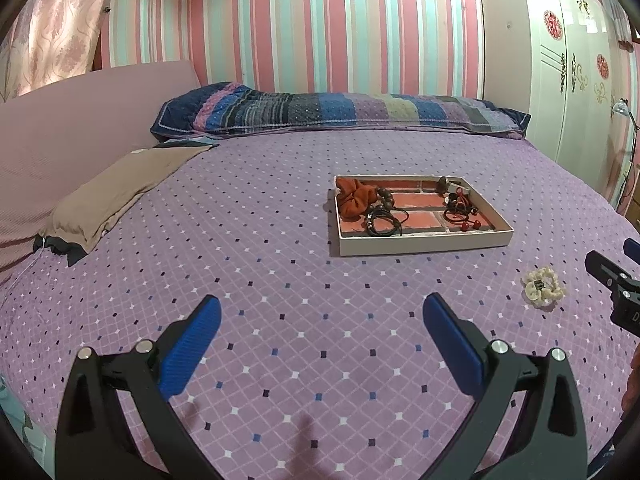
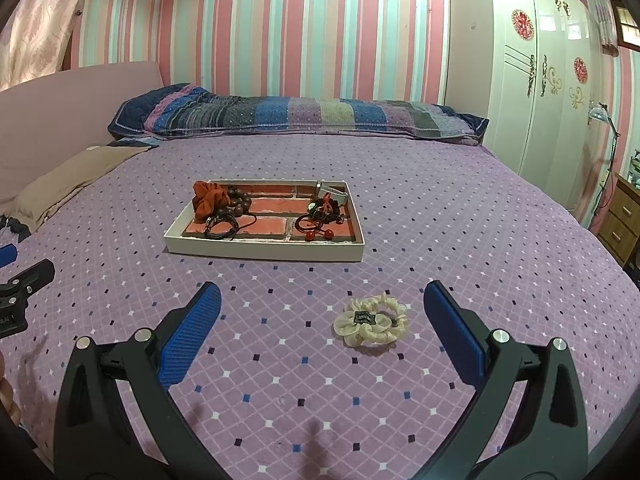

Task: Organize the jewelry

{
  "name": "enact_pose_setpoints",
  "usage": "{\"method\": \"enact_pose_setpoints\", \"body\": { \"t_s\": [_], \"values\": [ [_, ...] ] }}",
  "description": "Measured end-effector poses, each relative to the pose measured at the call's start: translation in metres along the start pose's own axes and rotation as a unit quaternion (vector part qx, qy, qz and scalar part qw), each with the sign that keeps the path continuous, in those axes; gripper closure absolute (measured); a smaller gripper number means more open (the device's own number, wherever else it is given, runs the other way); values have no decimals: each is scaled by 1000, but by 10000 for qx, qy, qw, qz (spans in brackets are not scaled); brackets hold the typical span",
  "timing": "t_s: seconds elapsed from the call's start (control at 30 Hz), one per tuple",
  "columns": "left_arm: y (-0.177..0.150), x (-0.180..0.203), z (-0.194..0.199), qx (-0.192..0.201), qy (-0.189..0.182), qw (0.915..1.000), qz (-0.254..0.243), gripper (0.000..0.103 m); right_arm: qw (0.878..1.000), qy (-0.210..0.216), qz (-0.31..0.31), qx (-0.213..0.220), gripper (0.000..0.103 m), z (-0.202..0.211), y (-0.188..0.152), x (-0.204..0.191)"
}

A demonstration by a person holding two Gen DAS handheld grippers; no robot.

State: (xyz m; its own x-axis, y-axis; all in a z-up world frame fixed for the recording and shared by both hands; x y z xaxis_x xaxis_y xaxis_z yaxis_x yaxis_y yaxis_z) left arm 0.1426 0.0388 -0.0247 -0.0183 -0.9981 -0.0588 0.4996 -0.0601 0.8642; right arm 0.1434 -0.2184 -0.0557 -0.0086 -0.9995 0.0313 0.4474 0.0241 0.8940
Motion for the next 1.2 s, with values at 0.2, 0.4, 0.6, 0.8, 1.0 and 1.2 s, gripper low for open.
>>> {"method": "enact_pose_setpoints", "body": {
  "t_s": [0.2,0.4,0.6,0.8,1.0,1.2],
  "values": [
    [1,0,0,34,51,10000,-17,4,10000,-22,-5,-1,4,0,0,2],
    [2,-1,1,51,66,10000,-27,4,10000,-33,-13,5,4,0,0,3],
    [3,0,3,63,79,9999,-40,4,10000,-43,-18,10,4,1,0,3],
    [4,0,4,57,85,9999,-57,4,10000,-65,-14,30,4,1,-1,5],
    [4,1,3,52,78,9999,-59,4,10000,-59,-10,8,4,-1,-2,5],
    [3,1,1,29,67,10000,-39,4,10000,-61,-16,11,4,-1,-2,4]
  ]
}}
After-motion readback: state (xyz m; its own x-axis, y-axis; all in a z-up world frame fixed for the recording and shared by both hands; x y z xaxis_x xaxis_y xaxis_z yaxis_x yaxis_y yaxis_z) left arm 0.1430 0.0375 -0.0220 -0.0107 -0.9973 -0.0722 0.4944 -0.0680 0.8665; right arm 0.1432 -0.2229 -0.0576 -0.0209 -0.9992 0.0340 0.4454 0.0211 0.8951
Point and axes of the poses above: each gripper's, at about its wrist camera, not at the fingertips, and z roughly against the way its jaws point, x to its right, y to its top, the point moved 7 cm from there along -z, roughly the way its jaws point, and after that the axes turned 4 degrees about x, right-handed, at the moved point
